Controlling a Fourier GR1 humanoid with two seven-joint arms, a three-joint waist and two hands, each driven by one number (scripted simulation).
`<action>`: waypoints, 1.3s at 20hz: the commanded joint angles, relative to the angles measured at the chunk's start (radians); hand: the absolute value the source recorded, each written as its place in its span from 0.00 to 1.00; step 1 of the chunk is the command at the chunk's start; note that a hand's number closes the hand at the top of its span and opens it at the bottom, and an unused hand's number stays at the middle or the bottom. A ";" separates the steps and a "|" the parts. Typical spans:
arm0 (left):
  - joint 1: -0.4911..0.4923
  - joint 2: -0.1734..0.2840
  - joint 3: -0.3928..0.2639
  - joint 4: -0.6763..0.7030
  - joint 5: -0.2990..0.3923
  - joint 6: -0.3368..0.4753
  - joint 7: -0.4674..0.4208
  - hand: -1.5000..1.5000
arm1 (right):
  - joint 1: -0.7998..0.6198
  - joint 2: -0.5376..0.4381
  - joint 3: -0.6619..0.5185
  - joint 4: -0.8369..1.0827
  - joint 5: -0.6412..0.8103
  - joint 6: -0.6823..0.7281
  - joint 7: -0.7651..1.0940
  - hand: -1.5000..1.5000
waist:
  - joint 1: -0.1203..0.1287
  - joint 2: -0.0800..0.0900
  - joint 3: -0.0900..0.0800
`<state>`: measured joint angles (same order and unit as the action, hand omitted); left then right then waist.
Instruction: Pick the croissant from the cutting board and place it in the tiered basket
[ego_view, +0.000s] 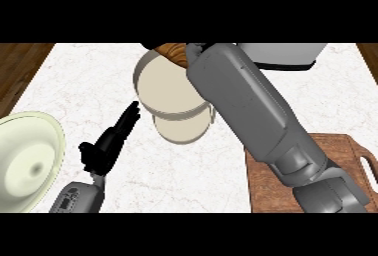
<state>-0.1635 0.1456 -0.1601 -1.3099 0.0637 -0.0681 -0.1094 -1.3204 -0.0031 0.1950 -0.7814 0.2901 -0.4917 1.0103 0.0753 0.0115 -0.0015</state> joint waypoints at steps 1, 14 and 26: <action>-0.004 -0.028 -0.014 0.005 -0.024 0.029 -0.008 0.50 | -0.015 0.003 0.022 0.023 -0.118 -0.181 0.032 0.00 | -0.003 -0.001 0.000; 0.024 0.019 0.077 0.018 0.019 0.028 0.006 0.50 | -0.020 -0.104 0.126 0.075 0.252 -0.501 0.155 0.00 | -0.128 -0.037 0.000; 0.126 0.044 0.113 -0.043 0.047 0.027 0.004 0.50 | 0.399 -0.341 0.046 -0.473 0.248 -0.463 0.090 0.00 | -0.204 -0.057 0.005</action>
<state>-0.0594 0.1864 -0.0595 -1.3354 0.0953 -0.0376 -0.1073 -1.0848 -0.2878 0.2435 -1.0852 0.5518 -0.9511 1.0652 -0.1058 -0.0423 0.0023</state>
